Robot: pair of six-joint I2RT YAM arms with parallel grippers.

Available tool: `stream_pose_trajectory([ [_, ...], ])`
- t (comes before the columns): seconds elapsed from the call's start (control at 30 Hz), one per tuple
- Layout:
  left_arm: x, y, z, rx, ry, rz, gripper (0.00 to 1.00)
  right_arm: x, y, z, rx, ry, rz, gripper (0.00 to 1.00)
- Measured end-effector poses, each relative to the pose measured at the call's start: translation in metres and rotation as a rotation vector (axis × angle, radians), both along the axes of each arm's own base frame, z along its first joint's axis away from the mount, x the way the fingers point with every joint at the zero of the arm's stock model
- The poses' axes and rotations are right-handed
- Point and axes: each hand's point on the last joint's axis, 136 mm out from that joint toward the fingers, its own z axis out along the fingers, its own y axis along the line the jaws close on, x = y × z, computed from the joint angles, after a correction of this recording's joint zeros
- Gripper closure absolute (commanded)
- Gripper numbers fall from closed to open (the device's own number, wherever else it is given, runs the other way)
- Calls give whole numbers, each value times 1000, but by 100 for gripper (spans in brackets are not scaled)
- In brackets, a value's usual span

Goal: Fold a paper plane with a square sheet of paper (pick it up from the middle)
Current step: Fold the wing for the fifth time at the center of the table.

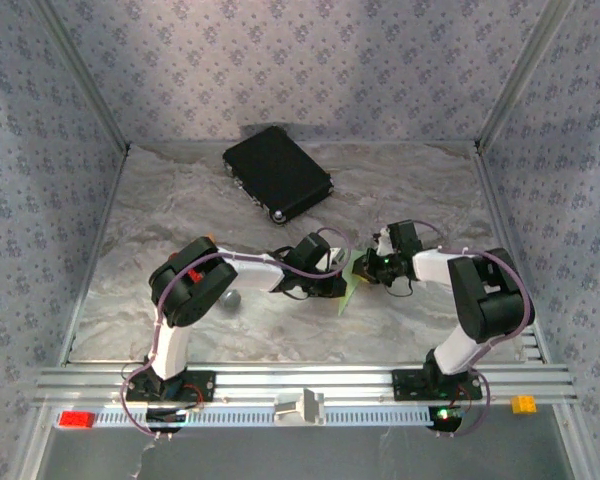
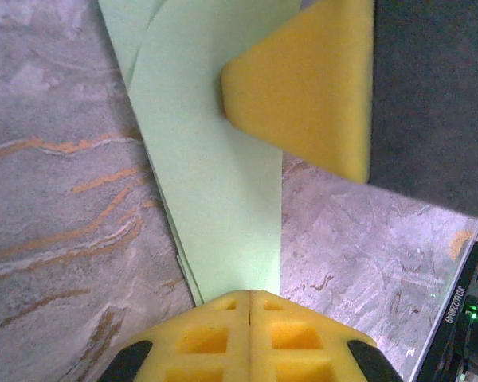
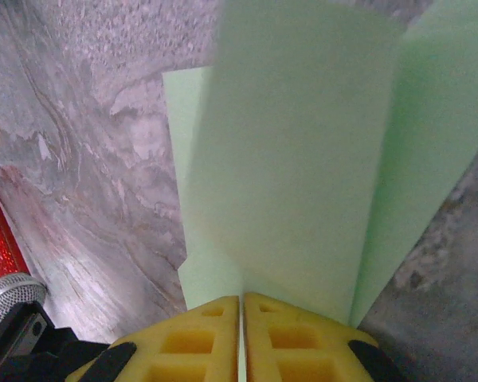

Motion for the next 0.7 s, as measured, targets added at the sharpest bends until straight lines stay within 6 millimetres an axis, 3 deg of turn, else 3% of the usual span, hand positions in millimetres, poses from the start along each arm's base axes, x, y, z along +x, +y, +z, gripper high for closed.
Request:
stream_pose_trajectory([
  [0.3, 0, 0, 0, 0, 0, -1, 100, 22, -11, 2, 13, -12, -41, 88],
  [0.5, 0, 2, 1, 1, -9, 7, 100, 23, -11, 1, 14, -11, -44, 90],
  [0.7, -9, 33, 4, 77, -5, 51, 100, 17, -2, 0, 31, -6, -29, 90],
])
